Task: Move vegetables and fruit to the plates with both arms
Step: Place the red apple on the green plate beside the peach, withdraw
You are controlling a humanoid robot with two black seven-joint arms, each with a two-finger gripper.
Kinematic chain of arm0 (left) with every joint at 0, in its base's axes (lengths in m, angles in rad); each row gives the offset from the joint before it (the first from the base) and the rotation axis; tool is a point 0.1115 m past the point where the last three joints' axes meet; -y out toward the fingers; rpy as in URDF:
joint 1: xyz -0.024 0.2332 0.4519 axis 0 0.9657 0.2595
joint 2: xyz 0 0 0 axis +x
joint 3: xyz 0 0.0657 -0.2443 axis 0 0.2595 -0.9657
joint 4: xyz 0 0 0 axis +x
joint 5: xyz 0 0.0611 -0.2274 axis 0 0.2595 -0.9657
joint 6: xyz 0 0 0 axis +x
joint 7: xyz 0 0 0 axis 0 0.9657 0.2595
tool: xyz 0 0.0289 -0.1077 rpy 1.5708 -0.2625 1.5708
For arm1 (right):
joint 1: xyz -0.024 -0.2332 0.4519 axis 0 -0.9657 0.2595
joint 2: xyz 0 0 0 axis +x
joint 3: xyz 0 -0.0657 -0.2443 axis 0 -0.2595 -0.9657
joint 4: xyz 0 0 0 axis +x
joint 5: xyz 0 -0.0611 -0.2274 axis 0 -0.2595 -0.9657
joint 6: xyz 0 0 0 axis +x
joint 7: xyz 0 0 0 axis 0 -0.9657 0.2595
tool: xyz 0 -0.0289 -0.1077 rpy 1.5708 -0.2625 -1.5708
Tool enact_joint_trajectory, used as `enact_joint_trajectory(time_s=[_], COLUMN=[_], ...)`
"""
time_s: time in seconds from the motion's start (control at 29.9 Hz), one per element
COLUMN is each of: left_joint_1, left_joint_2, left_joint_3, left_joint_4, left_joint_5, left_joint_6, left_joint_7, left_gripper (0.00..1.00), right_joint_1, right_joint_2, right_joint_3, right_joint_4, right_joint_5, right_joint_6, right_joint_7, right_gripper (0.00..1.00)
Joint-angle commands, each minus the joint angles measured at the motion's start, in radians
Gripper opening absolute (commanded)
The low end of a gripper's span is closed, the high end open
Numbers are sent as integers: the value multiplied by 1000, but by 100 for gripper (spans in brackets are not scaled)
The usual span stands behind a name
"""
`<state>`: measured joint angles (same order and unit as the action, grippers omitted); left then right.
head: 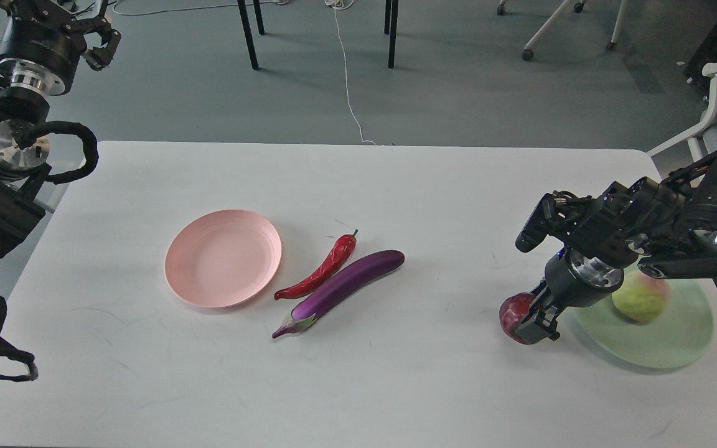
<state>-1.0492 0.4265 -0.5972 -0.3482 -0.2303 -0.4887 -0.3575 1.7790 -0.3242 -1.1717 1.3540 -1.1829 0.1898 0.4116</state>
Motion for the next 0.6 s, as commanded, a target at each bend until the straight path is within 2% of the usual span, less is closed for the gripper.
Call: enact_joint_trajectory(time_s=[0.0,0.17,0.33,0.57], left_joint_1=[0,-2,-2,0], left_joint_2=[0,-2,-3,-3], left_joint_3=[-1,-3,-3,0], left_joint_4=[0,0,0,0], left_joint_5=[0,0,0,0], left_joint_6=[0,0,0,0], left_joint_7=[0,0,2,0], left_gripper=[98,98,98,98], right_joint_1=[65,79,5,-79], right_joint_2=[-70,-185,-314,-369], right_joint_3=[7,-2,6,9], right_joint_4=[-2,-10,-25,-67], right_joint_5=[-7,-35,-61,-72], right_joint_6=[-1,-1,-4,-32], right_joint_7=[1,-1,-2,-4], right_gripper=[67,67,67,67])
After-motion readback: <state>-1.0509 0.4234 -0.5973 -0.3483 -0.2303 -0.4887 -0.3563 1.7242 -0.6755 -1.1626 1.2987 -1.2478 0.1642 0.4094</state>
